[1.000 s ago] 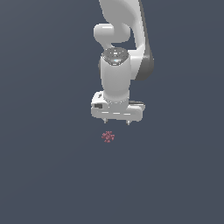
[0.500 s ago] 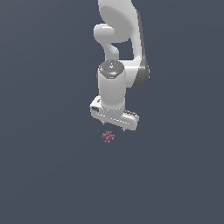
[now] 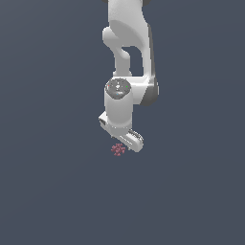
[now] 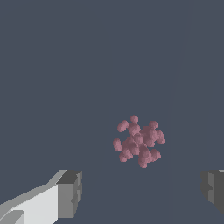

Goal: Pick up the object and move it to a goal position.

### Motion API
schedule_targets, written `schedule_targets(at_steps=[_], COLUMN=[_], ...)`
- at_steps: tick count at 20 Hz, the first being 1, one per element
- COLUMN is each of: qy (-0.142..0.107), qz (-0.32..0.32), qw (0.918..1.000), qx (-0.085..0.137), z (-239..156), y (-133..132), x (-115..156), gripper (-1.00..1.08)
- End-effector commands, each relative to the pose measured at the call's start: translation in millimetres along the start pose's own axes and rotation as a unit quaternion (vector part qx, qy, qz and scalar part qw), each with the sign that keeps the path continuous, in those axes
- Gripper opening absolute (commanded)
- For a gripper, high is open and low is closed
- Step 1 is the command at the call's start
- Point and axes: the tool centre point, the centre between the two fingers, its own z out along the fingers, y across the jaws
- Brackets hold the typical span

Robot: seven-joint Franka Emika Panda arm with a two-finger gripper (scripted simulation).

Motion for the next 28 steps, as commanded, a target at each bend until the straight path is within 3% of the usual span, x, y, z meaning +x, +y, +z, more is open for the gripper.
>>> schedule_targets(at_steps=[1,12,21,28], qy=[0.000,0.002,0.003,0.003], qz=[0.034,0.121,0.128,0.130], qw=[0.9994,0.9926,0.9917,0.9915], qx=[-0.003,-0.012,-0.013,-0.013], z=[8.0,28.5,33.9,66.1], y=[3.4,13.0,14.2,16.0], x=[2.0,6.9,7.2,6.6], gripper=[1.00,1.00,1.00,1.00])
